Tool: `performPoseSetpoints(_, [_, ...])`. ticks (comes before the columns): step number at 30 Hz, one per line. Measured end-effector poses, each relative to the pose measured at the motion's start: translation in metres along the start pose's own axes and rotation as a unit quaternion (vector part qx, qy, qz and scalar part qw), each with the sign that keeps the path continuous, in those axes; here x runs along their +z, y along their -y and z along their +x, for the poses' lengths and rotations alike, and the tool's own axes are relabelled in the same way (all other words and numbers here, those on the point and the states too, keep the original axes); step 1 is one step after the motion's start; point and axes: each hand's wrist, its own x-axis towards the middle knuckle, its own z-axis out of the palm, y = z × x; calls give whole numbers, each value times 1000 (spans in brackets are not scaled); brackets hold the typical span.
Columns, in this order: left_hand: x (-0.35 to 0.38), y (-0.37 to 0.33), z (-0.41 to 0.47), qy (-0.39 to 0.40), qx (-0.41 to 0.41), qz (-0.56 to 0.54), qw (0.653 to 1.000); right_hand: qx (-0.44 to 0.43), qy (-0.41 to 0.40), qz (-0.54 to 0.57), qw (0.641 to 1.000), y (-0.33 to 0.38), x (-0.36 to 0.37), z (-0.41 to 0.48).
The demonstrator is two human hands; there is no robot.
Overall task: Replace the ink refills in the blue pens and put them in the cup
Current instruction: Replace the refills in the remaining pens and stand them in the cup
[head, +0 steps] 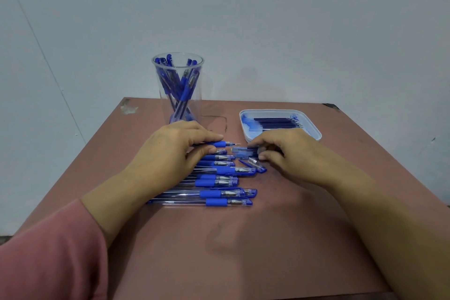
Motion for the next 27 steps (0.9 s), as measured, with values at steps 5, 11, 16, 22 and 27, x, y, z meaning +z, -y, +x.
performPoseSetpoints(5, [1, -1, 0, 7, 5, -2, 1000, -55, -102, 64, 991, 7, 5, 0])
performPoseSetpoints(11, [4, -1, 0, 3, 26, -10, 1000, -82, -83, 120, 986, 26, 15, 0])
performPoseSetpoints(16, [4, 3, 0, -4, 18, 6, 1000, -62, -88, 93, 990, 15, 14, 3])
performPoseSetpoints(22, [5, 1, 0, 0, 19, 8, 1000, -87, -88, 128, 984, 14, 11, 0])
performPoseSetpoints(27, [5, 2, 0, 0, 13, 9, 1000, -77, -87, 106, 988, 13, 10, 1])
